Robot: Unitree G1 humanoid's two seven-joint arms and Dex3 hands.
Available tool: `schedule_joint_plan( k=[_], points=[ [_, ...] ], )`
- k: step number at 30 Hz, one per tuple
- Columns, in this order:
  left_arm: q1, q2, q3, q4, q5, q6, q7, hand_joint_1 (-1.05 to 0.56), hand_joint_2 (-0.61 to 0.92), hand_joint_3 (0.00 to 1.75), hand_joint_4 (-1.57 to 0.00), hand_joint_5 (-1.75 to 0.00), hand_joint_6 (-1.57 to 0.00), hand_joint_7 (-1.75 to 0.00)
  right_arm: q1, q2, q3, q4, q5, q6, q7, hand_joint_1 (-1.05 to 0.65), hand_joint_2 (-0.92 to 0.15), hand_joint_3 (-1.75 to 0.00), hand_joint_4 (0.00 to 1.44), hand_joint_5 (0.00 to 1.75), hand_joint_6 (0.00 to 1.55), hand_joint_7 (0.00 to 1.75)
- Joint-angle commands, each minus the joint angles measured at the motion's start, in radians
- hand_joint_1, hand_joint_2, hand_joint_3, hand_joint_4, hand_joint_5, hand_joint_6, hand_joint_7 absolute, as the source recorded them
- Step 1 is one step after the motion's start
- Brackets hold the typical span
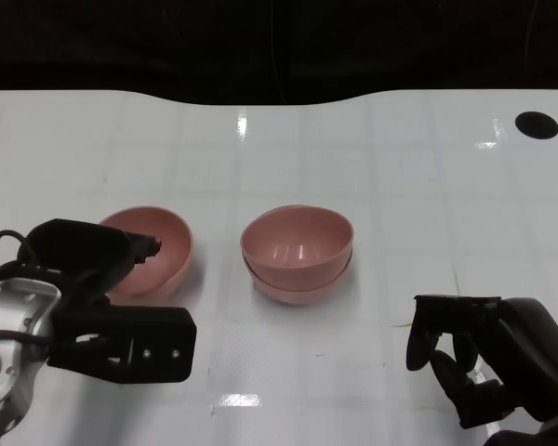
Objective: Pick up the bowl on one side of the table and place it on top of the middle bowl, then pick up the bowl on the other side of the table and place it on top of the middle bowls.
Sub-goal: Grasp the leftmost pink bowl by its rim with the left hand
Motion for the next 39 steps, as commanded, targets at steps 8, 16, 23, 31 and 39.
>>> schedule_joint_plan(
  k=[8, 16, 23, 31, 39],
  points=[
    [-0.101, -0.011, -0.092, 0.219, 0.011, -0.09, 0.111, -0.41, 0.92, 0.12, -0.72, -0.44, -0.63, -0.03, 0.006, -0.001, -0.007, -0.012, -0.005, 0.004, -0.004, -0.1, -0.18, -1.53, 0.93, 1.75, 0.82, 1.46],
    [-0.153, -0.03, -0.131, 0.38, 0.017, -0.203, 0.292, -0.29, 0.92, 0.05, -0.7, -1.42, -1.12, -0.22, 0.004, -0.001, -0.008, -0.012, -0.007, 0.009, -0.001, -0.1, -0.18, -1.53, 0.93, 1.75, 0.84, 1.45],
    [-0.203, -0.043, -0.171, 0.472, 0.022, -0.247, 0.378, -0.23, 0.92, 0.17, -0.77, -1.74, -0.9, -0.88, 0.006, -0.005, -0.009, -0.009, -0.008, -0.002, -0.006, -0.1, -0.18, -1.53, 0.93, 1.75, 0.84, 1.44],
    [-0.227, -0.038, -0.193, 0.505, 0.019, -0.265, 0.435, -0.24, 0.92, 0.22, -0.79, -1.75, -0.84, -0.95, 0.016, -0.004, -0.011, -0.018, -0.003, 0.003, 0.001, -0.09, -0.17, -1.54, 0.93, 1.75, 0.84, 1.43],
    [-0.23, -0.011, -0.169, 0.444, 0.002, -0.291, 0.467, -0.23, 0.92, 0.24, -0.82, -1.75, -0.81, -1.07, 0.013, -0.002, -0.011, -0.017, 0.0, 0.008, 0.004, -0.1, -0.16, -1.55, 0.94, 1.75, 0.85, 1.44]
  ],
)
